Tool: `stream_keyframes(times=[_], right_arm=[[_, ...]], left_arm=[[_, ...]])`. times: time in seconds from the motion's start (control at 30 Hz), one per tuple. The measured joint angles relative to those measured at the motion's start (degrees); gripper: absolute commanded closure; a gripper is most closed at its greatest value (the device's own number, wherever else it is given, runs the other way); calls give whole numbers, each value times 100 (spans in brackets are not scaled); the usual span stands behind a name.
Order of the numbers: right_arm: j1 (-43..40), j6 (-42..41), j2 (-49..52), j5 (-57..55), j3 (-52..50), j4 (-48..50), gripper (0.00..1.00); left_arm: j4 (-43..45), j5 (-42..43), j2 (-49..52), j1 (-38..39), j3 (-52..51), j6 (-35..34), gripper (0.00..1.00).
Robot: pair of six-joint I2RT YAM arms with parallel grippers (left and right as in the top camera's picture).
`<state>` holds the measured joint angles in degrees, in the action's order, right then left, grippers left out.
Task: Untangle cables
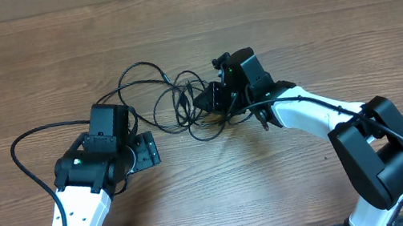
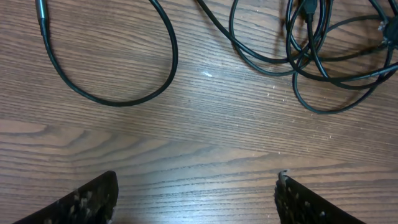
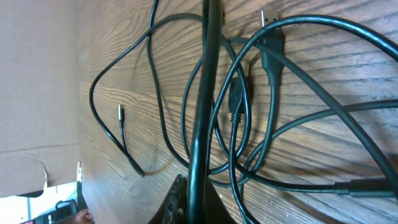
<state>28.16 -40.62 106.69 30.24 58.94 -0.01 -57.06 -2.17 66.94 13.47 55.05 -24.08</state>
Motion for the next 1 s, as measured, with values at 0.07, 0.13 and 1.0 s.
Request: stream_keyframes(times=[0.07, 0.13, 1.0], right_arm=[[0, 107, 0, 103, 0, -15, 96], [0, 264, 0, 267, 31, -184, 96], [0, 2623, -179, -1093, 7691, -6384, 96]], left_arm=[[0, -4, 0, 0, 0, 0, 21], [0, -44, 0, 0, 0, 0, 20], [101, -411, 0, 0, -7, 0, 19]])
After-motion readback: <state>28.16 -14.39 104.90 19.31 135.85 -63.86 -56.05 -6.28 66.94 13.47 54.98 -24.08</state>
